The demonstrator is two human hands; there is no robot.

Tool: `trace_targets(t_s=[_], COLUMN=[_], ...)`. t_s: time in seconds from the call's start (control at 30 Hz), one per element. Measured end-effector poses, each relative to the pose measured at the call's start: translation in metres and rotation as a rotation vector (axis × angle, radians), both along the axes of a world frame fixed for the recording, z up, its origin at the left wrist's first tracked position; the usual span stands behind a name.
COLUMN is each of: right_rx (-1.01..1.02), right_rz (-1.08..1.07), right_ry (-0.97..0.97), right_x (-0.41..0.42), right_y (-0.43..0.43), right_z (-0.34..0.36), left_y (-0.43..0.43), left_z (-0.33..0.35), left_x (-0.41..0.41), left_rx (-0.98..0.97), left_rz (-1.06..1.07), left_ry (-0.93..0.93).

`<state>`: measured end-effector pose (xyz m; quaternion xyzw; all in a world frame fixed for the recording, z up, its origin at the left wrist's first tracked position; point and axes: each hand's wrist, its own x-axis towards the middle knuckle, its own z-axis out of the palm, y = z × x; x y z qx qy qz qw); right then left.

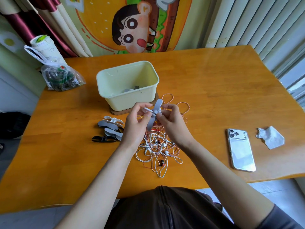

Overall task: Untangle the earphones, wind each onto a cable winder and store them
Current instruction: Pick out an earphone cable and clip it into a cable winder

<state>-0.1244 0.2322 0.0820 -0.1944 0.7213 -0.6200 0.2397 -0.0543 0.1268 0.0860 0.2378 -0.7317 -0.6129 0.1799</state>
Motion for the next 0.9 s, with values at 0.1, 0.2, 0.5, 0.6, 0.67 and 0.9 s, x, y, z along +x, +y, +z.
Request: trace_targets(t_s=[0.1,0.2,0.5,0.6,0.67,0.9], right_rx=[0.029,0.087,0.215,0.251,0.274,0.248], right_rz=[0.026,0.024,0.074,0.083,0.118,0.103], right_ry=[-0.034,-0.008,0.074,0.092,0.090,0.066], right_x=[-0.001,-0.003,-0.011,-0.014,-0.017,-0.045], right_y=[-0.001,-0.001,-0.010,-0.016,-0.021,-0.044], right_z=[-0.002,-0.004,-0.005,-0.007,-0.008,-0.009], left_y=[-0.002,-0.004,-0.016,-0.021,-0.026,-0.055], left_z=[-0.002,-0.005,-0.017,-0.018,-0.017,-0.015], left_x=[-0.001,0.000,-0.001,-0.002,-0.004,-0.019], left_rx=[0.038,0.088,-0.151,-0.276,-0.359,-0.598], left_rz=[0.038,0.035,0.006,0.001,-0.006,-0.017], left_ry=[-0.004,-0.021,-0.103,-0.076,-0.078,-0.125])
